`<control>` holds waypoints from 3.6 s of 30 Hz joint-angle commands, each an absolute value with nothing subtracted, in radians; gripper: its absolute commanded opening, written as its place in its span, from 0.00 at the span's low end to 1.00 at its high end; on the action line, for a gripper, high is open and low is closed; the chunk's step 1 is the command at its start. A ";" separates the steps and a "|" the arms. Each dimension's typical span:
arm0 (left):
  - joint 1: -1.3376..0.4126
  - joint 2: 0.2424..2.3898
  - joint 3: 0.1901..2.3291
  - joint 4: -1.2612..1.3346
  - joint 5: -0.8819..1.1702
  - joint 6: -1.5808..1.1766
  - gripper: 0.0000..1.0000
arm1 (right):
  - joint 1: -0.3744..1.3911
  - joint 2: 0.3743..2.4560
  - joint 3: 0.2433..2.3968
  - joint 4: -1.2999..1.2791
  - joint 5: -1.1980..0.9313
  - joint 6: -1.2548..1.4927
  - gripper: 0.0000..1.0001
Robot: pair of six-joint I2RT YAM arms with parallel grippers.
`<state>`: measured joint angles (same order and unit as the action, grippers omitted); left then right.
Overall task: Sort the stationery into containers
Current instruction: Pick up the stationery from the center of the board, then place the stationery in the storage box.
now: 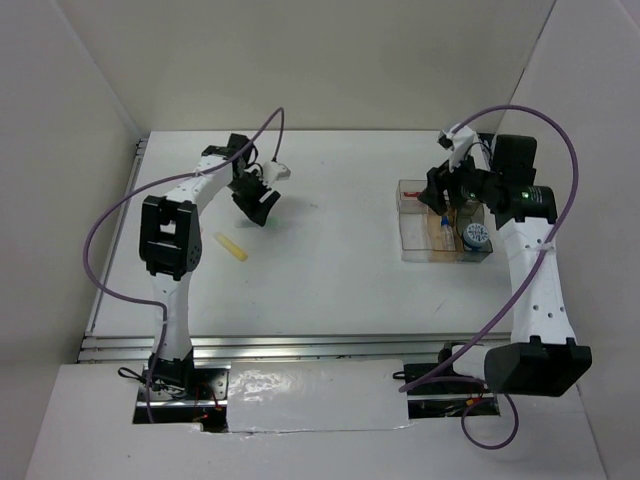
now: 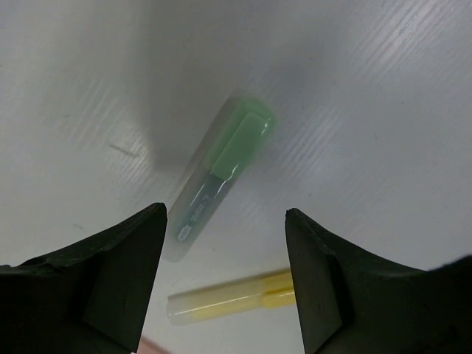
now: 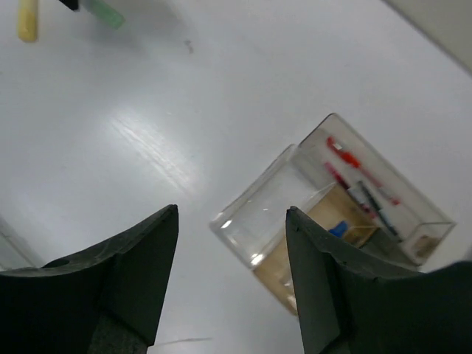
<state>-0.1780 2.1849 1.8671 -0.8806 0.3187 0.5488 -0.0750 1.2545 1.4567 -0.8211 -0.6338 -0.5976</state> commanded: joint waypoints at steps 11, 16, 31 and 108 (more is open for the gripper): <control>-0.224 2.240 1.779 -0.888 0.164 0.658 0.65 | -0.118 1.075 1.332 -0.767 -0.785 -0.327 0.70; -0.232 2.145 1.706 -0.891 0.265 0.615 0.48 | -0.100 1.009 1.243 -0.668 -0.844 -0.252 0.70; -0.414 1.592 1.604 -0.488 0.543 -0.055 0.00 | 0.103 1.233 1.308 -0.221 -0.758 0.520 0.82; -0.089 1.302 1.244 -0.586 0.268 -0.034 0.99 | 0.008 1.841 1.629 -0.974 -0.275 -0.250 0.00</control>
